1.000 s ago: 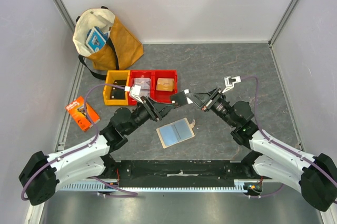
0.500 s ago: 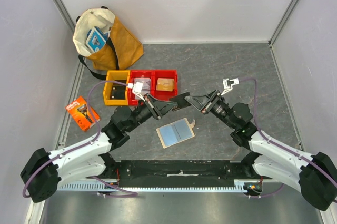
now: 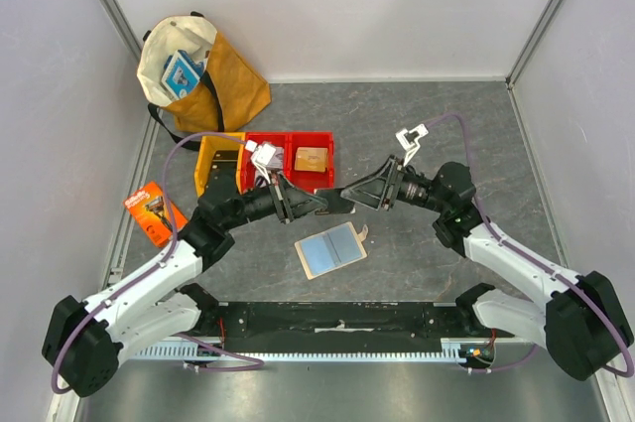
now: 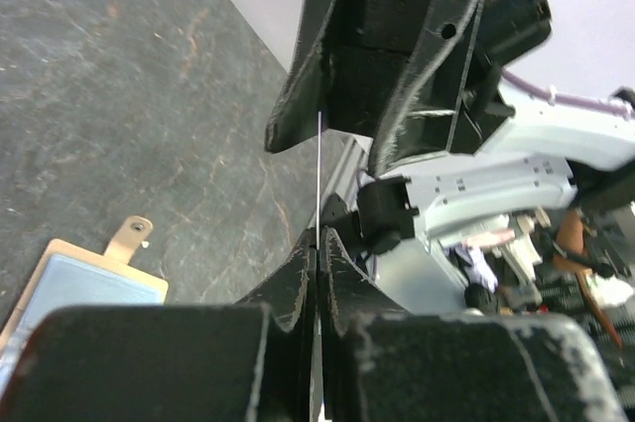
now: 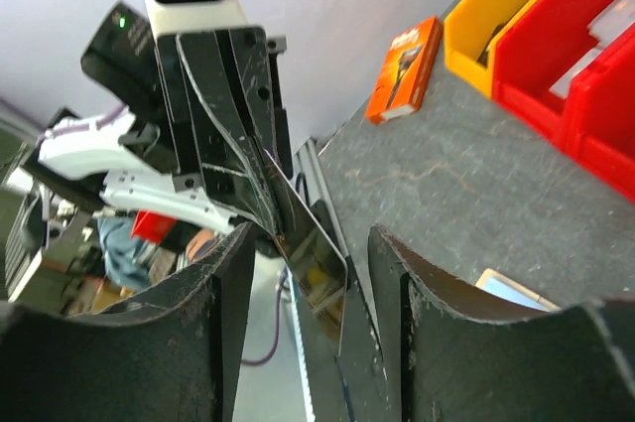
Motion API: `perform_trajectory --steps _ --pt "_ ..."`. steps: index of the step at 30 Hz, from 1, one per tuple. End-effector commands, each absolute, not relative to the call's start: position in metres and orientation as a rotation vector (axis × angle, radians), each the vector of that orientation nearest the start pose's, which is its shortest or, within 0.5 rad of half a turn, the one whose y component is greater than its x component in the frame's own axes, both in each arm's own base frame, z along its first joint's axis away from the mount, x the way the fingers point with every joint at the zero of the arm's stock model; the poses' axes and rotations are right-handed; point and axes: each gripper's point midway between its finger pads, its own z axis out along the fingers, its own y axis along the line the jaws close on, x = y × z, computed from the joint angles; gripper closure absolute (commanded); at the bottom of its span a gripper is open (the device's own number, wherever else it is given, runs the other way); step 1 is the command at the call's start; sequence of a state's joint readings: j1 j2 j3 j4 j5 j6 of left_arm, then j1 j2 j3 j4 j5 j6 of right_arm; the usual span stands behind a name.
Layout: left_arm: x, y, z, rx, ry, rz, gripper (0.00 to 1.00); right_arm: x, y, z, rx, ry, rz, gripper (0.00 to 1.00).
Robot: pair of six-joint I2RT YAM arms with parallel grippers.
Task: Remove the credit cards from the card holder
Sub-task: Place the credit card in the storage box.
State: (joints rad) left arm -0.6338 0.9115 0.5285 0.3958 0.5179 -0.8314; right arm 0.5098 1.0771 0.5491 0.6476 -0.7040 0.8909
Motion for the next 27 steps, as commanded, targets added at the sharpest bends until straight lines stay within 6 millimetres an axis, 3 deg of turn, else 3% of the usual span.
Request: perform_trajectory --steps 1,4,6,7,8,9,13,16,22,27 --pt "0.169 -0.286 0.283 0.518 1.7 -1.556 0.98 0.196 0.283 0.292 -0.58 1.575 1.63 0.47" --pt "0.17 -0.285 0.284 0.539 1.708 -1.549 0.98 0.194 0.283 0.291 -0.606 1.577 1.629 0.6" --pt "0.169 -0.286 0.284 0.549 1.717 -1.548 0.98 0.193 0.282 0.293 -0.614 1.567 1.628 0.8" --pt "0.17 -0.285 0.284 0.541 1.719 -1.543 0.98 0.192 0.282 0.294 -0.615 1.564 1.63 0.95" --pt "0.171 -0.285 0.284 0.526 1.722 -1.538 0.98 0.193 0.282 0.296 -0.614 1.559 1.631 1.0" --pt "0.175 -0.284 0.284 0.495 1.724 -1.529 0.96 0.193 0.282 0.297 -0.608 1.556 1.634 1.0" --pt "0.19 -0.275 0.291 0.304 1.67 -1.51 0.48 0.205 0.277 0.308 -0.448 1.522 1.625 1.0" --pt "0.2 -0.266 0.293 0.112 1.614 -1.525 0.31 0.214 0.27 0.313 -0.274 1.484 1.647 1.0" --pt "0.205 -0.267 0.289 -0.017 1.596 -1.525 0.27 0.226 0.265 0.31 0.002 1.478 1.634 1.0" --pt "0.205 -0.279 0.294 -0.043 1.581 -1.553 0.34 0.227 0.268 0.301 0.147 1.489 1.611 1.0"
